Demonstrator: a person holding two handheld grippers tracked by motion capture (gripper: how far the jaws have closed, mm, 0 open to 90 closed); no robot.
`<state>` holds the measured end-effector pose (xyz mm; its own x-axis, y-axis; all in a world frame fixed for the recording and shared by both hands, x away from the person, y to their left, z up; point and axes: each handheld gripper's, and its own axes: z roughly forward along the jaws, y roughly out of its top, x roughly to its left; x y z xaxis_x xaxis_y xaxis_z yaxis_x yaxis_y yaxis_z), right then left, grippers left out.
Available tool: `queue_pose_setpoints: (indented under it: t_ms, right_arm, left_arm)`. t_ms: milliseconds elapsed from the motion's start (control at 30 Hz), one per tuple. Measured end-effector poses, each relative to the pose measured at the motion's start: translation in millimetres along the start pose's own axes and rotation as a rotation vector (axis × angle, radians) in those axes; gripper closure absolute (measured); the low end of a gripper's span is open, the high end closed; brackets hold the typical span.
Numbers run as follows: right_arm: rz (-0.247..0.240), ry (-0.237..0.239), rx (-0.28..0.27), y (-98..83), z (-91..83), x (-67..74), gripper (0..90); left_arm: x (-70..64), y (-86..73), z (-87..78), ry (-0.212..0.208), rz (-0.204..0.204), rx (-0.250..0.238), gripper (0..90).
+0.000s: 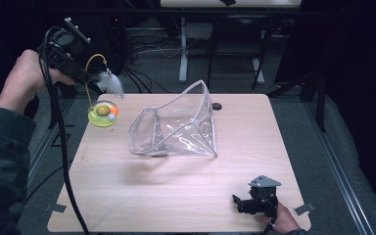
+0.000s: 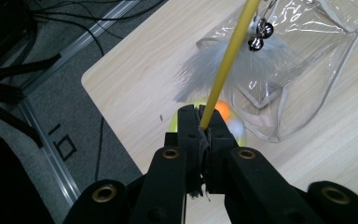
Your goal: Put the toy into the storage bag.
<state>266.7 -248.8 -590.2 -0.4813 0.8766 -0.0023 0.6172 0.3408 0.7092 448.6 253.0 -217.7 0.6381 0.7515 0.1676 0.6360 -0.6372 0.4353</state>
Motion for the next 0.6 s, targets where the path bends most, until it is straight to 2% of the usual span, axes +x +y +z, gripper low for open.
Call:
queue_pose_setpoints:
  t_ms: [600]
  right_arm:
    - [0.000,-0.002,0.000,0.0,-0.1,0.0,0.0]
  left_arm:
    - [-12.5,21.9,-12.3,0.003,0.041,-0.020,88.0]
